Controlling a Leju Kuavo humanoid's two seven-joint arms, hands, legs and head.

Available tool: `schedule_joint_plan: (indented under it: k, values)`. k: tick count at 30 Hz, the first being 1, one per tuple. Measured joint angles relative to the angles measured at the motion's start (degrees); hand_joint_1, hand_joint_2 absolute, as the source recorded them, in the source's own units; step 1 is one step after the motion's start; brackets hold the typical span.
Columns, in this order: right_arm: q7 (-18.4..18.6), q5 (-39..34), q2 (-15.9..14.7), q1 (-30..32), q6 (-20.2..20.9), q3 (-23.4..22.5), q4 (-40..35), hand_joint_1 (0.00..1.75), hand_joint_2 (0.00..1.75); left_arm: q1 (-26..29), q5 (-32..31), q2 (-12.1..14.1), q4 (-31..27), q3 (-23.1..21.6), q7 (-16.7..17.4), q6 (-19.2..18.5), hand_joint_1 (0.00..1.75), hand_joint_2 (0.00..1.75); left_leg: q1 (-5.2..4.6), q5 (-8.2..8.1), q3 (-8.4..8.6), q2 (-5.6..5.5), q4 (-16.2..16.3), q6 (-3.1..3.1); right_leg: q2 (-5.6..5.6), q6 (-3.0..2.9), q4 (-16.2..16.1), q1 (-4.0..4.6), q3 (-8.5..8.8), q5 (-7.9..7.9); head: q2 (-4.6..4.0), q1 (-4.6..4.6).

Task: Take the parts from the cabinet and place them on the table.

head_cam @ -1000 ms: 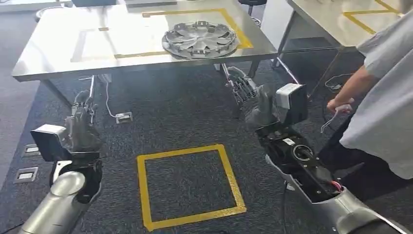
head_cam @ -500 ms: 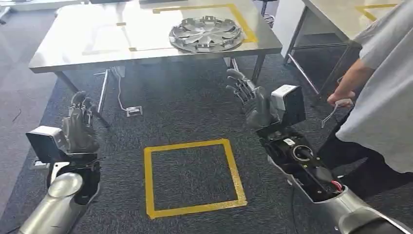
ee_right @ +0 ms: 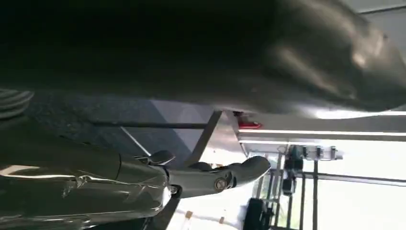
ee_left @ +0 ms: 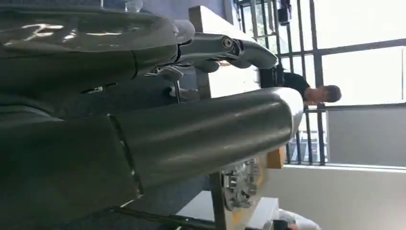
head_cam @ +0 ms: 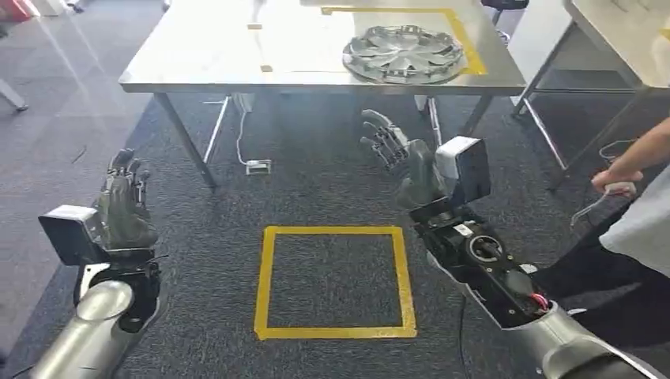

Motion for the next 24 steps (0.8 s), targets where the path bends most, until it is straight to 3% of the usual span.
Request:
schedule_joint_plan:
  k: [1, 2, 3, 4, 5, 6, 7, 8, 9, 10, 11, 12, 13, 14, 19, 20, 21, 22, 23, 24]
  values:
    - [0.00, 0.00, -0.02, 0.20, 0.00, 0.00, 0.00, 0.00, 0.00, 0.09, 0.00, 0.00, 0.00, 0.00, 0.00, 0.00, 0.00, 0.00, 0.01, 0.03, -0.03, -0.63, 0.04, 0.02, 0.08, 0.13, 2.94, -0.05, -1.41, -0.48, 0.00, 0.13]
    - [0.04, 0.00, -0.02, 0.39, 0.00, 0.00, 0.02, 0.00, 0.00, 0.23, 0.00, 0.02, 0.00, -0.02, 0.00, 0.04, 0.00, 0.00, 0.08, 0.05, 0.02, -1.34, 0.08, -0.01, 0.10, 0.18, 3.11, -0.22, -1.61, 0.29, 0.00, 0.29]
    - [0.07, 0.00, -0.02, 0.42, -0.02, 0.00, 0.00, 0.00, 0.00, 0.33, 0.00, 0.02, 0.00, -0.02, 0.00, 0.17, 0.00, 0.00, 0.18, 0.04, 0.05, -2.05, 0.22, -0.03, 0.15, 0.27, 0.74, -0.50, -0.69, 2.39, 0.00, 0.57]
    - [0.07, 0.00, -0.02, 0.39, -0.02, -0.02, 0.00, 0.00, 0.00, 0.34, 0.00, 0.00, 0.00, 0.00, 0.02, 0.17, 0.00, 0.00, 0.35, -0.03, 0.12, -2.90, 0.46, -0.15, 0.40, 0.41, -4.39, -0.85, 1.60, 5.75, 0.00, 0.70]
    - [0.07, 0.00, -0.02, 0.35, 0.00, -0.02, -0.02, 0.00, 0.00, 0.31, 0.00, 0.00, 0.00, 0.00, 0.02, 0.15, 0.00, 0.00, 0.55, -0.22, 0.15, -3.66, 0.86, -0.45, 1.51, 0.65, -10.31, -1.27, 4.18, 8.97, 0.00, 0.87]
    - [0.07, 0.00, -0.02, 0.42, 0.00, -0.02, 0.02, 0.00, 0.00, 0.32, 0.00, 0.02, 0.00, -0.02, 0.00, 0.17, 0.00, 0.00, 0.59, -0.34, -0.38, -4.22, 1.14, -0.86, 5.52, 1.15, -13.23, -1.98, 5.47, 9.07, 0.00, 1.14]
    - [0.07, 0.00, -0.02, 0.47, 0.00, 0.02, -0.09, 0.00, 0.00, 0.15, 0.02, 0.02, -0.02, -0.02, 0.04, 0.17, 0.00, 0.00, 0.42, -0.11, -1.05, -4.95, 1.97, -1.25, 6.99, 1.26, -14.41, -2.11, 5.92, 8.97, 0.00, 1.16]
    - [0.18, 0.00, -0.02, 0.47, 0.02, 0.02, -0.22, 0.00, 0.00, 0.19, -0.02, -0.04, -0.11, -0.04, 0.00, 0.15, 0.00, 0.00, 0.57, 0.36, -2.07, -5.50, 1.98, -1.78, 6.05, 0.83, -14.66, -1.91, 5.97, 8.35, 0.00, 1.09]
    - [0.17, 0.00, -0.02, 0.63, 0.02, 0.04, -0.35, 0.00, 0.00, 0.36, 0.00, -0.02, -0.13, -0.04, 0.07, 0.15, 0.00, 0.00, 0.75, 0.72, -2.47, -6.32, 1.88, -2.27, 5.60, 0.60, -14.36, -1.67, 5.54, 8.48, 0.00, 0.63]
    - [0.28, 0.00, 0.00, 0.62, 0.02, 0.09, -0.35, 0.00, 0.00, 0.55, 0.02, 0.00, -0.17, -0.07, 0.07, 0.15, 0.00, 0.00, 0.82, 1.05, -2.64, -7.17, 1.69, -2.76, 4.79, 0.31, -14.31, -1.50, 5.55, 8.59, 0.00, 0.74]
    - [0.28, 0.00, -0.02, 0.48, 0.04, 0.11, -0.44, 0.00, 0.00, 0.67, 0.00, 0.09, -0.20, -0.07, 0.07, 0.15, 0.00, 0.00, 0.77, 0.81, -2.95, -6.91, 2.08, -2.88, 3.76, -0.22, -14.86, -2.15, 5.88, 8.85, 0.00, 0.85]
    - [0.39, 0.00, -0.07, 0.46, 0.02, 0.07, -0.46, 0.00, 0.00, 0.58, 0.00, 0.09, -0.24, -0.07, 0.04, 0.15, 0.00, 0.00, 0.37, -0.36, -3.61, -3.32, 3.74, -3.10, 2.99, -0.73, -14.97, -1.98, 5.96, 9.02, 0.00, 0.38]
    - [0.35, 0.00, -0.07, 0.40, 0.00, 0.04, -0.61, 0.00, 0.00, 0.41, 0.00, 0.09, -0.24, -0.07, 0.04, 0.15, 0.00, 0.00, 0.34, -2.39, -5.33, -1.30, 7.41, -3.29, 2.12, -1.26, -14.97, -1.71, 5.88, 9.09, 0.00, -0.43]
    - [0.37, 0.00, -0.07, 0.47, 0.09, 0.09, -0.74, 0.00, 0.00, 0.39, 0.00, 0.09, -0.24, -0.07, 0.04, 0.15, 0.00, 0.00, 0.39, -4.59, -7.62, -0.25, 12.29, -3.45, 1.34, -1.41, -14.97, -1.46, 5.79, 9.10, 0.00, -0.98]
    - [0.39, 0.00, -0.07, 0.48, 0.09, 0.11, -0.77, 0.00, 0.00, 0.41, 0.00, 0.07, -0.24, -0.07, 0.04, 0.15, 0.00, 0.00, 0.40, -5.12, -8.25, -0.10, 13.56, -3.48, 1.13, -1.46, -14.97, -1.41, 5.78, 9.11, 0.00, -1.07]
    - [0.39, 0.00, -0.07, 0.50, 0.09, 0.11, -0.76, 0.00, 0.00, 0.47, 0.00, 0.07, -0.24, -0.07, 0.04, 0.15, 0.00, 0.00, 0.43, -6.40, -9.88, 0.15, 16.86, -3.52, 0.51, -1.52, -14.97, -1.25, 5.69, 9.12, 0.00, -1.20]
    - [0.44, 0.00, -0.07, 0.56, 0.00, 0.11, -0.77, 0.00, 0.00, 0.71, 0.00, 0.04, -0.24, -0.07, 0.07, 0.15, 0.00, 0.00, 0.44, -7.52, -12.32, 0.37, 21.75, -3.55, -1.13, -1.71, -14.97, -0.93, 5.52, 9.17, 0.00, -1.60]
    - [0.57, -0.13, -0.07, 0.50, -0.07, 0.11, -0.79, 0.00, 0.00, 0.66, 0.00, 0.15, -0.26, -0.07, 0.22, 0.31, 0.00, 0.00, 0.05, -1.48, -4.53, 1.59, 8.44, -2.27, -3.57, -1.72, -14.97, -0.43, 5.55, 9.18, 0.00, -2.03]
    - [0.57, -0.15, -0.07, 0.41, -0.09, 0.11, -0.81, 0.00, 0.00, 0.58, -0.02, 0.15, -0.37, -0.07, 0.37, 0.39, 0.00, 0.00, -0.53, -0.52, -1.55, 4.16, 3.60, -1.51, -4.17, -1.70, -14.97, -0.33, 5.63, 9.17, 0.00, -2.05]
    - [0.57, -0.15, -0.07, 0.37, -0.09, 0.11, -0.81, 0.00, 0.00, 0.46, -0.02, 0.13, -0.48, -0.07, 0.44, 0.48, 0.00, 0.00, -1.01, -1.12, -1.07, 5.63, 2.13, -0.97, -4.68, -1.48, -14.87, 0.28, 5.43, 9.03, 0.00, -1.99]
